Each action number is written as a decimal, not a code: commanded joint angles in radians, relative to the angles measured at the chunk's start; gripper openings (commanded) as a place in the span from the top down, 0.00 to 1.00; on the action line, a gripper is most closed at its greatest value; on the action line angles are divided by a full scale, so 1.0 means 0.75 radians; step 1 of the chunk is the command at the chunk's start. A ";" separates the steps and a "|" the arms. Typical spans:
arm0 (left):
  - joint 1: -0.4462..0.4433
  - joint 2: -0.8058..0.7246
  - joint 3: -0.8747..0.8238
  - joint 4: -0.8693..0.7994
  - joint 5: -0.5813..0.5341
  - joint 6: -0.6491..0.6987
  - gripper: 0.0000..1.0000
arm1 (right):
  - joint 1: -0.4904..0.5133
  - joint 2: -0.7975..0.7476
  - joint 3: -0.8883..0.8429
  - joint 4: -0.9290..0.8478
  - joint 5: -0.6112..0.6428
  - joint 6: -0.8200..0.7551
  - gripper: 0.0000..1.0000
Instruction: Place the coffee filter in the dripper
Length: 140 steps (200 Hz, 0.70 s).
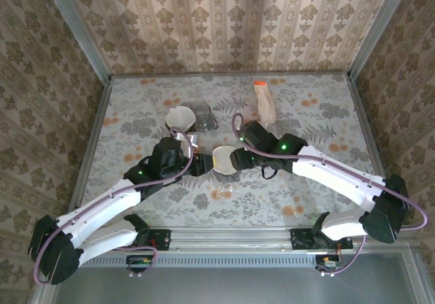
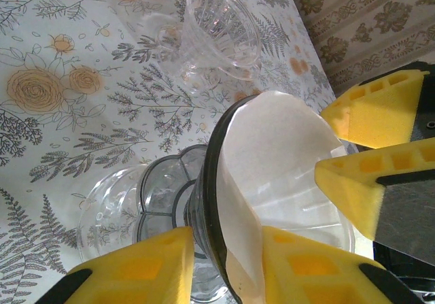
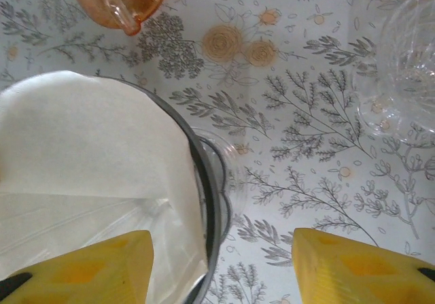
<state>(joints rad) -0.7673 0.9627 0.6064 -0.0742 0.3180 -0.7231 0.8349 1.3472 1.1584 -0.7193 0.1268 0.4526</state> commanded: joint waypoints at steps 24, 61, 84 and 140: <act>-0.010 0.003 -0.005 0.011 -0.011 -0.013 0.70 | 0.002 -0.018 -0.015 -0.049 0.062 0.023 0.48; -0.010 0.002 -0.005 0.009 -0.011 -0.013 0.71 | 0.012 -0.035 -0.011 -0.018 0.052 0.008 0.42; -0.012 0.002 -0.005 0.011 -0.011 -0.014 0.71 | 0.012 -0.062 -0.023 0.002 0.066 0.018 0.41; -0.011 0.003 -0.013 0.019 -0.011 -0.017 0.71 | 0.012 -0.080 -0.054 0.006 0.066 0.033 0.54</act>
<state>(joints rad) -0.7673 0.9627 0.6041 -0.0738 0.3176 -0.7261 0.8368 1.3022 1.1332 -0.7158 0.1516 0.4603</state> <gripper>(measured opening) 0.294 0.480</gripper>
